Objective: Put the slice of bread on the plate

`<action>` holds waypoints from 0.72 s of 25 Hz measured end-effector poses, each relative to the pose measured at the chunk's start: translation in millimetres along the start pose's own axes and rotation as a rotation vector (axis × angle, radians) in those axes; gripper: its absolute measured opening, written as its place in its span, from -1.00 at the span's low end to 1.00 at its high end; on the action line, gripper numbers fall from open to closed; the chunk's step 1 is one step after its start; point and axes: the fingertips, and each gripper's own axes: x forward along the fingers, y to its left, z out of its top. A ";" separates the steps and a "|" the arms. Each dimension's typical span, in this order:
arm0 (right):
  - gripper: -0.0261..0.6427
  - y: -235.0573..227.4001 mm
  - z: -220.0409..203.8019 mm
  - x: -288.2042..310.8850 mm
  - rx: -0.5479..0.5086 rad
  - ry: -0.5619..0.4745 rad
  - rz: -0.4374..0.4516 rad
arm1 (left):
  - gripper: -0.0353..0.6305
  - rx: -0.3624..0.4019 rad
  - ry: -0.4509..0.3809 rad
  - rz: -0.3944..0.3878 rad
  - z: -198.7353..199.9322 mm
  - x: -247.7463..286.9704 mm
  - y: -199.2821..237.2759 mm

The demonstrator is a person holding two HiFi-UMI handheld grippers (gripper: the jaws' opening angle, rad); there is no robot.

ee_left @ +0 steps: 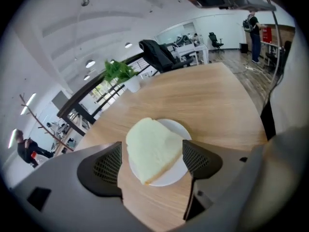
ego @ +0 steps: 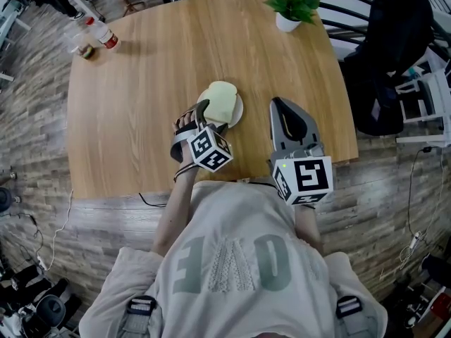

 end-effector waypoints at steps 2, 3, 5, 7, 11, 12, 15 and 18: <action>-0.86 0.8 1.1 -0.2 -0.005 -0.001 0.005 | 0.25 -0.081 -0.089 0.077 20.5 -16.9 26.1; -0.86 1.1 2.6 0.4 -0.009 -0.004 0.007 | 0.26 -0.126 -0.138 0.109 32.5 -26.7 40.9; -0.86 1.3 8.0 3.4 -0.020 -0.017 0.011 | 0.26 -0.209 -0.237 0.162 57.2 -48.0 72.1; -0.86 1.5 15.6 7.3 -0.030 -0.037 0.014 | 0.27 -0.291 -0.343 0.215 80.9 -72.8 103.0; -0.86 3.4 36.5 13.8 -0.044 -0.096 0.024 | 0.26 -0.444 -0.597 0.292 125.6 -136.1 153.1; -0.86 4.3 43.3 14.6 -0.048 -0.116 0.026 | 0.26 -0.469 -0.662 0.307 135.0 -153.6 162.1; -0.86 8.1 65.4 14.4 -0.055 -0.188 0.039 | 0.26 -0.548 -0.851 0.306 155.0 -199.4 176.7; -0.86 12.3 83.4 10.7 -0.045 -0.256 0.047 | 0.26 -0.631 -0.986 0.321 159.1 -230.8 183.8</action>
